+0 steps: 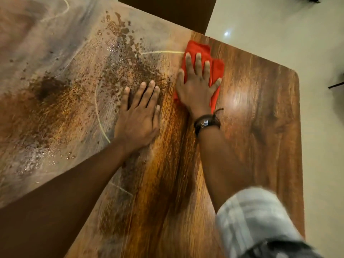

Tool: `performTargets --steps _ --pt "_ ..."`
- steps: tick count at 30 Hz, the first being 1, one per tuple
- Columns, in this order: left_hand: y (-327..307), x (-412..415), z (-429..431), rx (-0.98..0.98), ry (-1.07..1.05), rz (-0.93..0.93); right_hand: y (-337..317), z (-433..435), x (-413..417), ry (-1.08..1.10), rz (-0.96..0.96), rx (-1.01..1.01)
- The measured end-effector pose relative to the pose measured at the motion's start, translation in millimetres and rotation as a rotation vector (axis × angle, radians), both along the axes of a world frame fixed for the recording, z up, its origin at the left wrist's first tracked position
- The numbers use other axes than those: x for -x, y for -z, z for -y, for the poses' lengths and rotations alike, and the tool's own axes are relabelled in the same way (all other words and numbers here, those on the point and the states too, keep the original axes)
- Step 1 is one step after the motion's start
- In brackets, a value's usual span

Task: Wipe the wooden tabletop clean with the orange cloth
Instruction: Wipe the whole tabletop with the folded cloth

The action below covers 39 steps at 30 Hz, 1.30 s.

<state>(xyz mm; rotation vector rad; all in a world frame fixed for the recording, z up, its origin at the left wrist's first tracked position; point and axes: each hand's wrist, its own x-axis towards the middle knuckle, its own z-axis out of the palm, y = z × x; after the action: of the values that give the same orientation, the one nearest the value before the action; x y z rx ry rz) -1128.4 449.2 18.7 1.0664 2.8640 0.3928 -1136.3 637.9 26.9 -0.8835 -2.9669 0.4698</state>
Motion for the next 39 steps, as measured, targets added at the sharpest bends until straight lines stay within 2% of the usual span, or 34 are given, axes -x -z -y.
performTargets --steps 4,7,13,19,24,32,37,39 --pt "-2 -2 -1 -0.020 -0.038 0.016 4 61 -81 0.012 -0.021 -0.048" --pt "-3 -2 -3 -0.016 -0.095 0.006 0 72 -99 0.022 0.009 -0.132" --pt "0 -2 -4 0.008 -0.091 -0.002 4 15 -17 -0.007 0.023 -0.053" --pt "3 1 -4 -0.012 -0.084 0.016 -2 -71 101 0.245 0.037 0.010" --pt "5 1 -4 0.010 -0.080 0.002 -6 -72 124 0.210 0.027 0.015" --pt "4 2 -4 -0.025 -0.073 0.006 0 7 90 -0.028 0.000 -0.049" --pt "-6 7 14 -0.393 -0.052 0.207 2 59 12 -0.015 -0.011 -0.075" --pt "-9 15 31 -0.365 -0.042 0.126 4 90 -30 -0.007 -0.044 -0.087"
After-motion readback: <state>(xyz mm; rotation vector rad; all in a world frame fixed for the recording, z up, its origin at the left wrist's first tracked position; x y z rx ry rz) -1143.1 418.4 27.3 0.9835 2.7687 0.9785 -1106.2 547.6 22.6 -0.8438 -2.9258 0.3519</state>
